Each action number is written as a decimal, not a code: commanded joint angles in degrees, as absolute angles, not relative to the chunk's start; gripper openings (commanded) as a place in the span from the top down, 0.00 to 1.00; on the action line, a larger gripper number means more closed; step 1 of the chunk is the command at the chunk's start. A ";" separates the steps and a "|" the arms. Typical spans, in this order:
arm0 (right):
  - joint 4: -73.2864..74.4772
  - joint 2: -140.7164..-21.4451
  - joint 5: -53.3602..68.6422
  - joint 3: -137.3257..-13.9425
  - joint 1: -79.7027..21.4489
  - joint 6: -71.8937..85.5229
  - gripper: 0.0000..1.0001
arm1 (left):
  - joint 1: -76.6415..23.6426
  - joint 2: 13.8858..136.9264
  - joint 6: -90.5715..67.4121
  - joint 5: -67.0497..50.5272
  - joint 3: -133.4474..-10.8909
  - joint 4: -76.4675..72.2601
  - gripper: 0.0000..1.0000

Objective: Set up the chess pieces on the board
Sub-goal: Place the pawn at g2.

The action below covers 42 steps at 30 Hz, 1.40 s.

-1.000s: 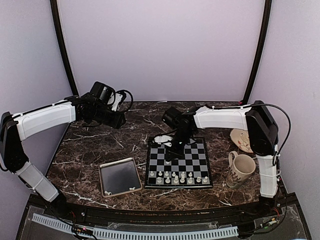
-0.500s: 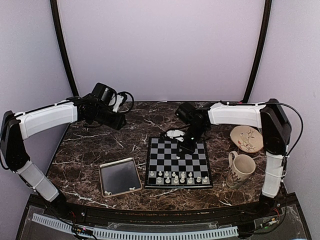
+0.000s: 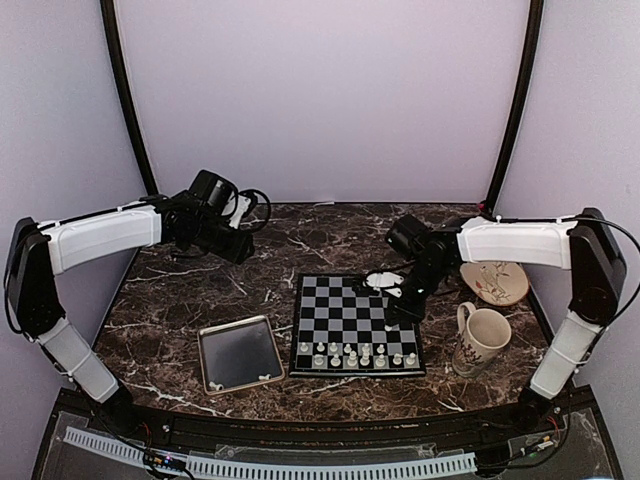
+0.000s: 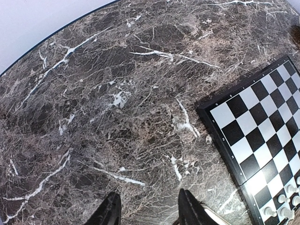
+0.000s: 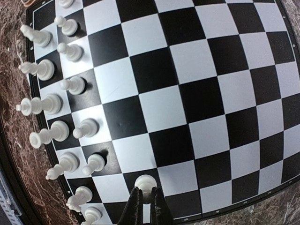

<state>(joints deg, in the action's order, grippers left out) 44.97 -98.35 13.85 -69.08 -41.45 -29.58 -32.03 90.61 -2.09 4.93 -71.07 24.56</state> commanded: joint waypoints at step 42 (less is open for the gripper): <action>42.82 -94.21 15.07 -58.78 -44.43 -32.97 0.91 | -32.05 92.85 -1.23 2.66 -72.47 27.16 0.56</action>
